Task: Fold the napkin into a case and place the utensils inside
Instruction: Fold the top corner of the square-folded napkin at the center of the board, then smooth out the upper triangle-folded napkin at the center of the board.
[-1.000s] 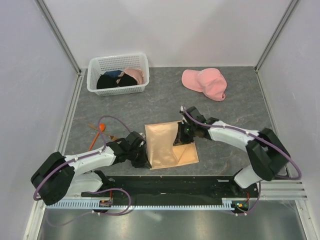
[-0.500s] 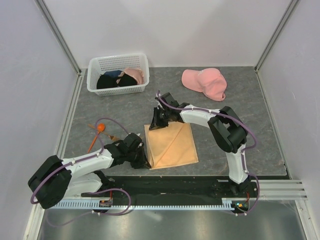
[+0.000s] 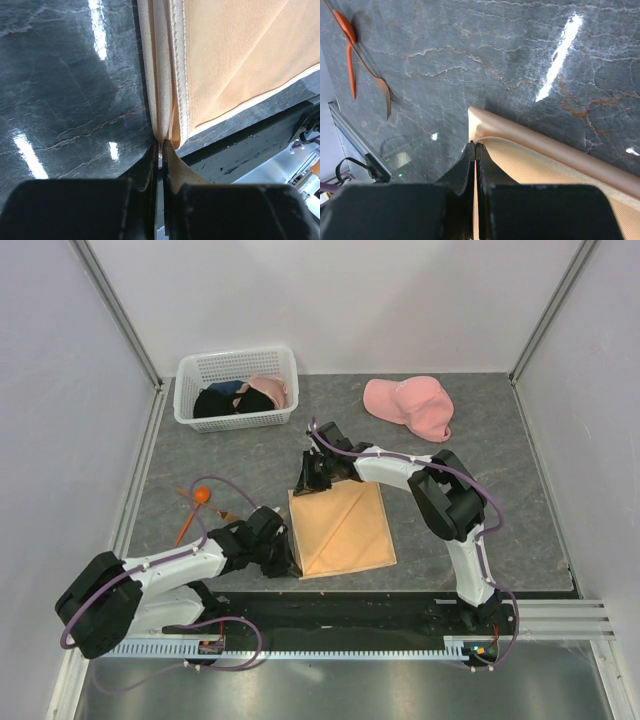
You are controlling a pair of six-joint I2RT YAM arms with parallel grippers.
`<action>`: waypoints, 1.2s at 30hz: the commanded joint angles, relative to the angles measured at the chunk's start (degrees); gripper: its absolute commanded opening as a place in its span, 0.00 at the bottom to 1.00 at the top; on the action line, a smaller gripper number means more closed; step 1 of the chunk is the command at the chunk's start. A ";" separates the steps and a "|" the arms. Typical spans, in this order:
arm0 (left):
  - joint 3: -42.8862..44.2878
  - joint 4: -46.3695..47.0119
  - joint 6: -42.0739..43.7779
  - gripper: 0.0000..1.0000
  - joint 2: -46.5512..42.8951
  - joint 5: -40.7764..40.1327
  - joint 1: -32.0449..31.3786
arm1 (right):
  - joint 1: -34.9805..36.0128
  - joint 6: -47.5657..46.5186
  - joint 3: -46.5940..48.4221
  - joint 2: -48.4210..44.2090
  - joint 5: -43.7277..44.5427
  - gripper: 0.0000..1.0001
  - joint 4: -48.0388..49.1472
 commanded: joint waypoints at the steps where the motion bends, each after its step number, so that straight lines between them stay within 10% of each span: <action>1: -1.81 -2.58 -0.84 0.04 -0.44 -3.04 0.04 | -0.40 0.21 2.28 1.09 0.67 0.00 0.13; 13: -1.54 -2.75 -0.75 0.05 -0.17 -3.21 0.04 | -1.28 -0.23 4.48 2.67 0.49 0.01 -1.19; 26: 5.13 -17.86 -4.78 0.35 -12.47 -10.60 0.13 | -2.34 -1.81 8.08 1.10 -1.00 0.28 -3.30; 36: 13.48 -18.23 2.24 0.32 -9.51 -7.53 0.04 | -7.78 -8.48 -1.31 -13.65 2.16 0.54 -7.96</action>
